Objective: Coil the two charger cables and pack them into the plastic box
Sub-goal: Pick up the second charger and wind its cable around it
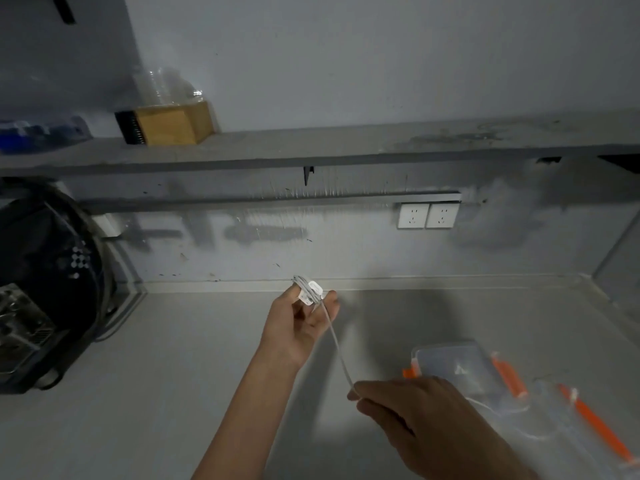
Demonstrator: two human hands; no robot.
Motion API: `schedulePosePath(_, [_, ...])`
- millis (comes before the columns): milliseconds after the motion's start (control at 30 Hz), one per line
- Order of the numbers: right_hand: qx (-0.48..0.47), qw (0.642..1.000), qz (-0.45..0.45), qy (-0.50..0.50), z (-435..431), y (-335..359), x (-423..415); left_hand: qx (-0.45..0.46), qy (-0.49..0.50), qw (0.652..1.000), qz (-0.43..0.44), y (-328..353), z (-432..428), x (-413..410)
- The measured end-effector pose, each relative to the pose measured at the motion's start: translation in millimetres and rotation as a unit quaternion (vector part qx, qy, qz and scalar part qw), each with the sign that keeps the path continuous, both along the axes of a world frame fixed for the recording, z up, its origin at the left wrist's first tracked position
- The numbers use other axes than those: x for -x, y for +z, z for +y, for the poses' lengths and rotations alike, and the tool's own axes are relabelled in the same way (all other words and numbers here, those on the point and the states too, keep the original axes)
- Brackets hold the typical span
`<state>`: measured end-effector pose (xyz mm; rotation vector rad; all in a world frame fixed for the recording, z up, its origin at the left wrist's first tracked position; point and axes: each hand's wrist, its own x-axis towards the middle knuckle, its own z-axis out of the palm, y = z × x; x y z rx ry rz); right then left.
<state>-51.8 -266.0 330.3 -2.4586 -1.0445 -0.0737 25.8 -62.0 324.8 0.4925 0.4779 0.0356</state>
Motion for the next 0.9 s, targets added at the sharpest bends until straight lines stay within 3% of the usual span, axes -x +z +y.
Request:
schedulePosePath(100, [-0.006, 1.0, -0.004, -0.024, -13, -1, 6, -0.065, -0.014, 0.998, 0.018, -11, -34, -6])
schedulePosePath(167, [-0.04, 0.996, -0.062, -0.05, -33, 10, 4, -0.191, -0.038, 0.981, 0.019, -21, -63, -5])
schedulePosePath(333, [-0.091, 0.973, -0.178, -0.113, -107, 51, -23, -0.442, -0.089, 0.89, -0.072, -27, -133, 8])
schedulePosePath(500, [-0.186, 0.946, -0.229, -0.133, -179, 75, -73, -0.559, -0.114, 0.801, -0.181, 2, -207, 32])
schedulePosePath(600, [-0.277, 0.948, -0.098, -0.121, -215, 68, -112, -0.587, -0.126, 0.759, -0.252, 18, -237, 43])
schedulePosePath(700, [-0.355, 0.93, 0.075, -0.062, -233, 30, -139, -0.589, -0.125, 0.755, -0.262, 30, -261, 42])
schedulePosePath(833, [-0.392, 0.889, 0.229, -0.049, -230, -31, -131, -0.557, -0.075, 0.793, -0.234, 22, -288, 39])
schedulePosePath(900, [-0.392, 0.878, 0.261, -0.083, -225, -47, -116, -0.487, -0.04, 0.85, -0.194, 12, -299, 34])
